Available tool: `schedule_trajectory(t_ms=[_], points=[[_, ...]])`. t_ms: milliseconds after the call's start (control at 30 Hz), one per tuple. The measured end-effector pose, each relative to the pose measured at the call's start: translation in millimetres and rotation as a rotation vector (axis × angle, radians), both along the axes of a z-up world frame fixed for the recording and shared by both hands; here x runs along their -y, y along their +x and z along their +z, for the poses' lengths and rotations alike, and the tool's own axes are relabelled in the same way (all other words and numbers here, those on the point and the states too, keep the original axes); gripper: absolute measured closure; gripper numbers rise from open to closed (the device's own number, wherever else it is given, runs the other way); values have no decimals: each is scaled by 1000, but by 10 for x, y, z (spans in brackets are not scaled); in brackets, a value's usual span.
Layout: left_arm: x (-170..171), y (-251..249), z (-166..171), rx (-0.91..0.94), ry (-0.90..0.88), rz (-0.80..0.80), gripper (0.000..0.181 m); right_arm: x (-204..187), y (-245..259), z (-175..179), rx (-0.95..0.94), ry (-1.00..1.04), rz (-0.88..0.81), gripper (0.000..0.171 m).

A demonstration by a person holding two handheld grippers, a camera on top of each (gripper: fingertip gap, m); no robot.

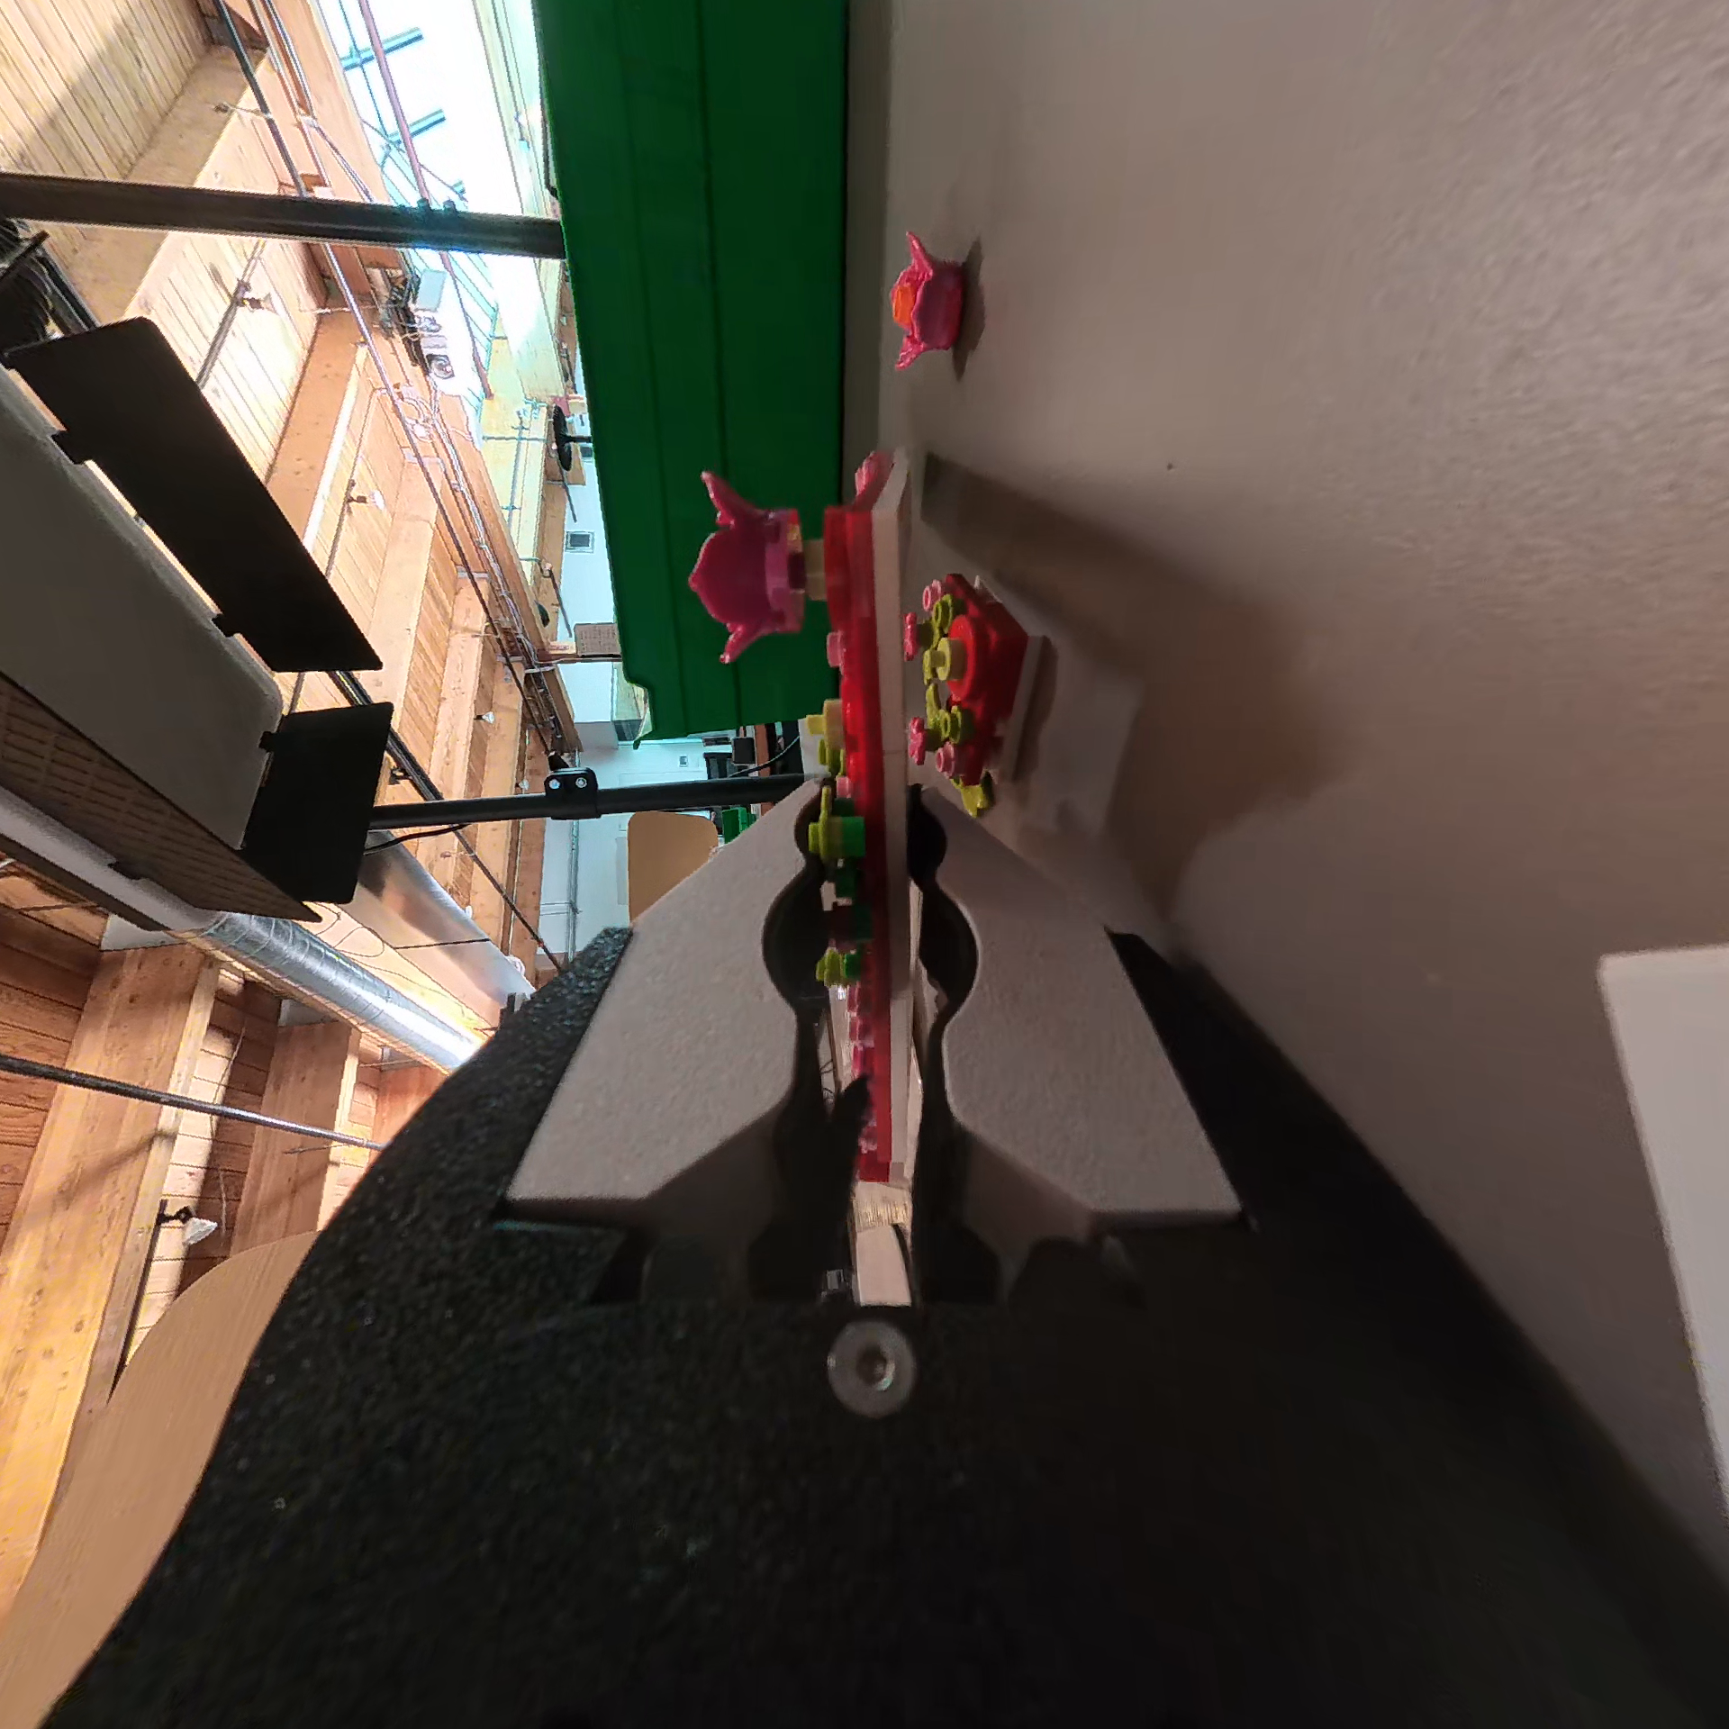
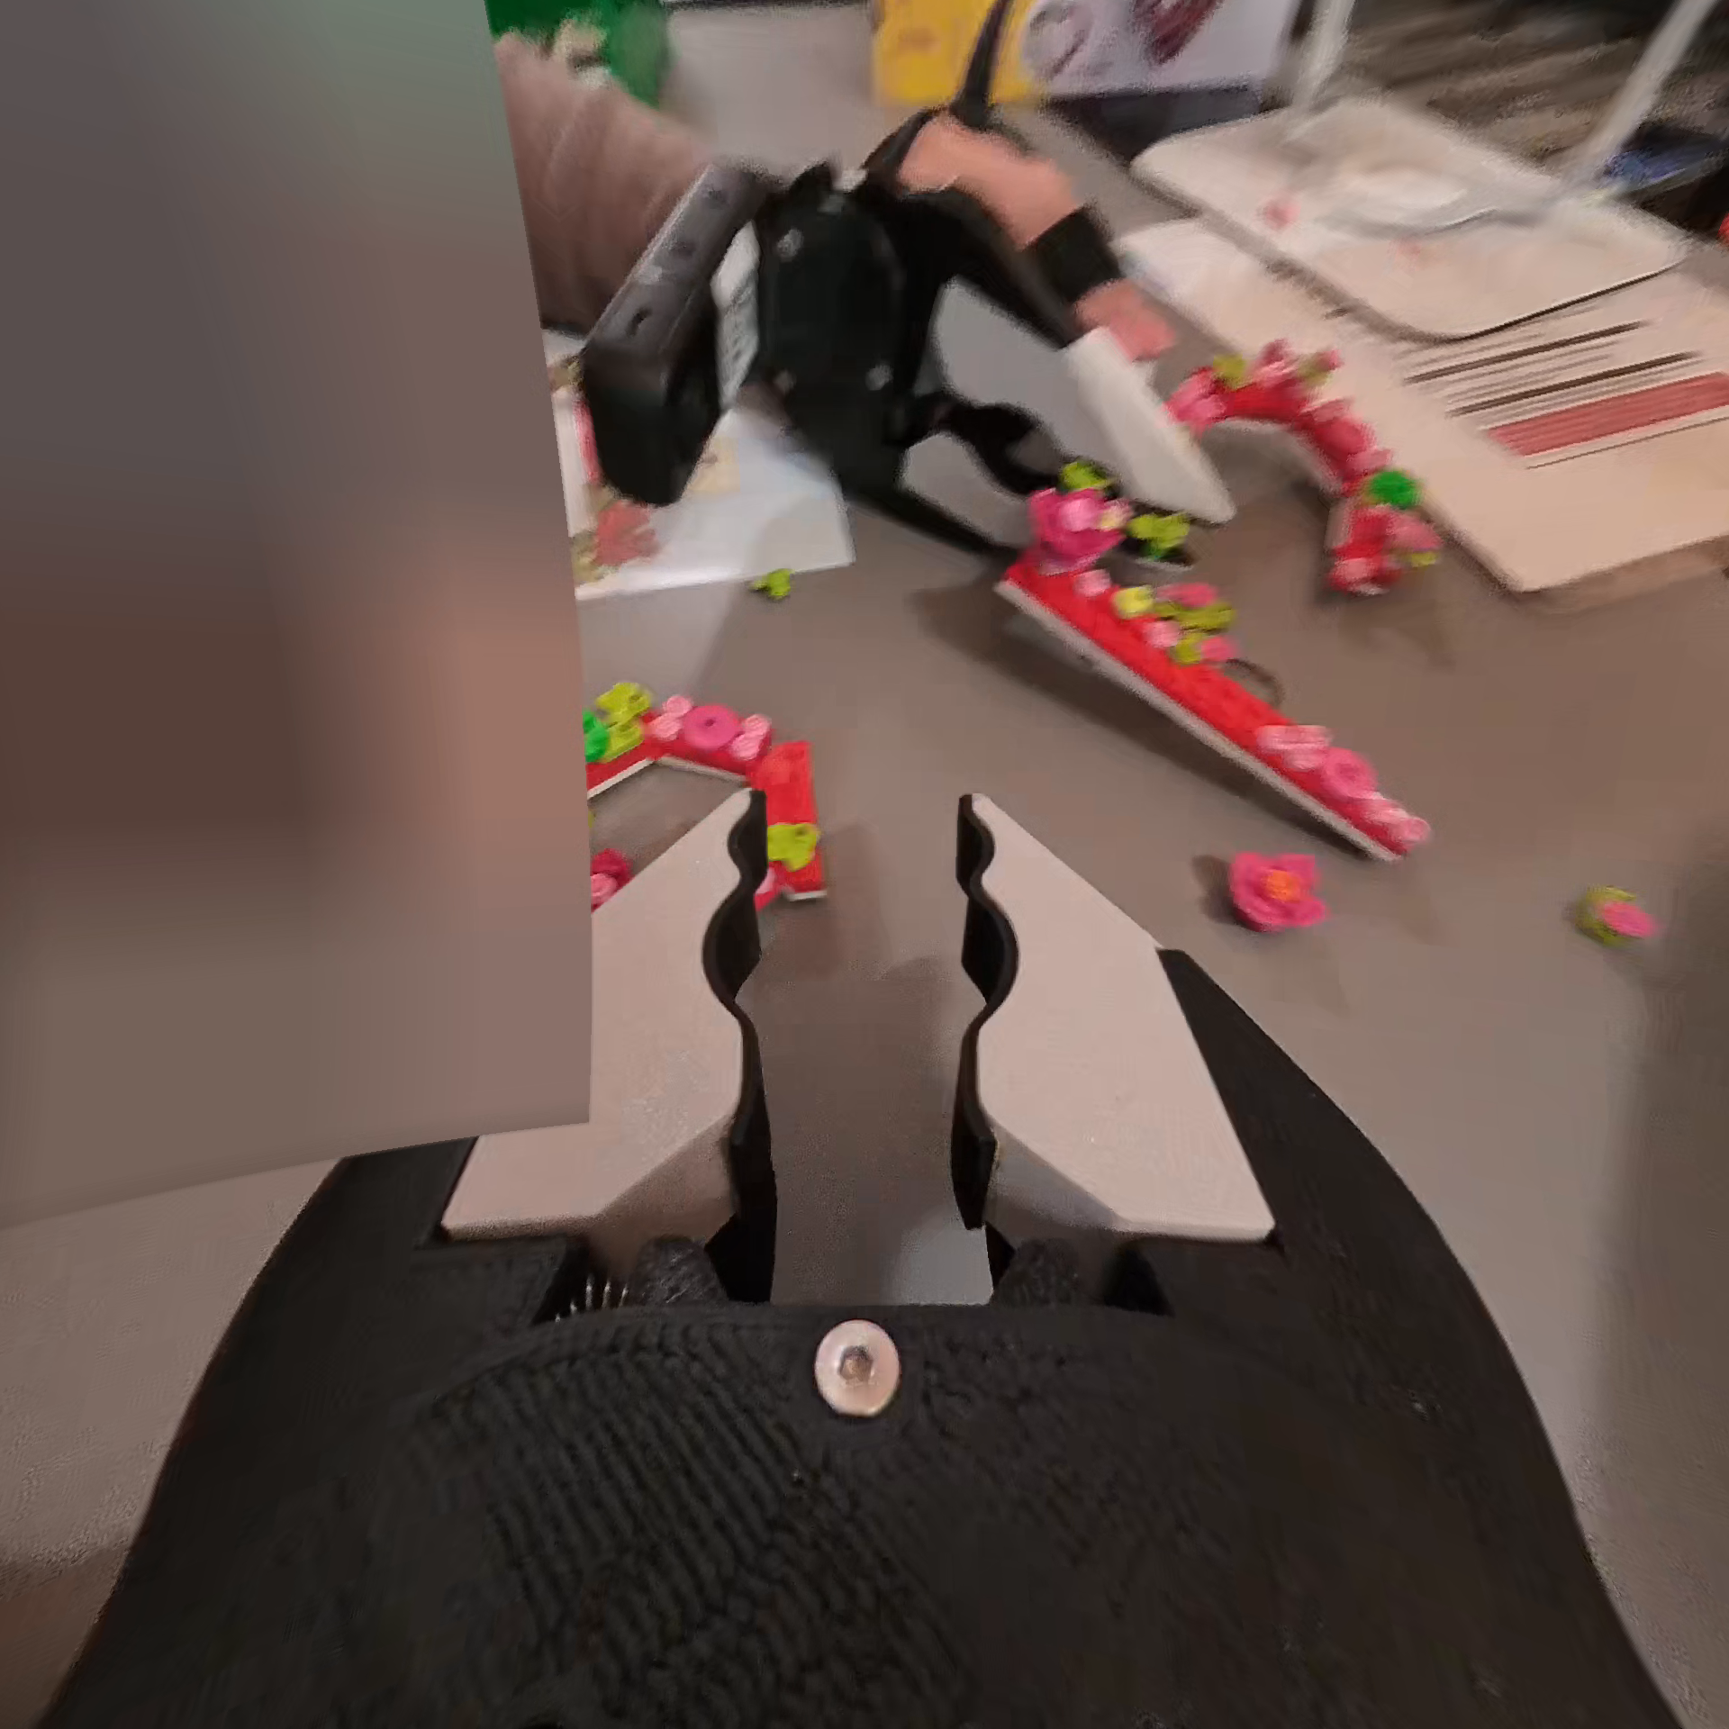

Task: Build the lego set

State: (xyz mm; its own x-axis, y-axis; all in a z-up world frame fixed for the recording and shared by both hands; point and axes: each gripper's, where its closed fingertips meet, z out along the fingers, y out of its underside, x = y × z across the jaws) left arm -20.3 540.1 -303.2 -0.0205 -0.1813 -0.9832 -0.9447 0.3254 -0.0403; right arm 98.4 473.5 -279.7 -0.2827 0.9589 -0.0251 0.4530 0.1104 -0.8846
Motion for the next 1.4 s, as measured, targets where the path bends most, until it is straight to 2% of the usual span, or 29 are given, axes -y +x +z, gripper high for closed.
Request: schedule_trajectory(t_ms=[33,133,233,500,800,900,967,1200,1400], points=[[0,5,0,-3,2,-2,169,-166,-14,43,-39,35,-86,132],[-5,18,-5,-21,10,-9,169,-774,-12,2,-81,163,-391,135],[-3,27,0,-26,17,-14,169,-972,-40,-172,-7,162,-477,132],[1,37,5,-40,27,-21,169,-1003,-305,-371,121,107,-435,138],[2,53,0,-47,24,-33,170,-977,-298,-490,198,130,-417,152],[0,59,-3,-49,23,-34,170,-964,-305,-430,160,121,-410,152],[-3,70,-4,-50,23,-38,170,-911,-359,-274,59,83,-392,152],[-3,79,5,-59,35,-37,170,-543,-570,48,-138,-95,-227,152],[6,84,19,-72,52,-40,170,-323,-766,127,-117,-206,-72,152]])
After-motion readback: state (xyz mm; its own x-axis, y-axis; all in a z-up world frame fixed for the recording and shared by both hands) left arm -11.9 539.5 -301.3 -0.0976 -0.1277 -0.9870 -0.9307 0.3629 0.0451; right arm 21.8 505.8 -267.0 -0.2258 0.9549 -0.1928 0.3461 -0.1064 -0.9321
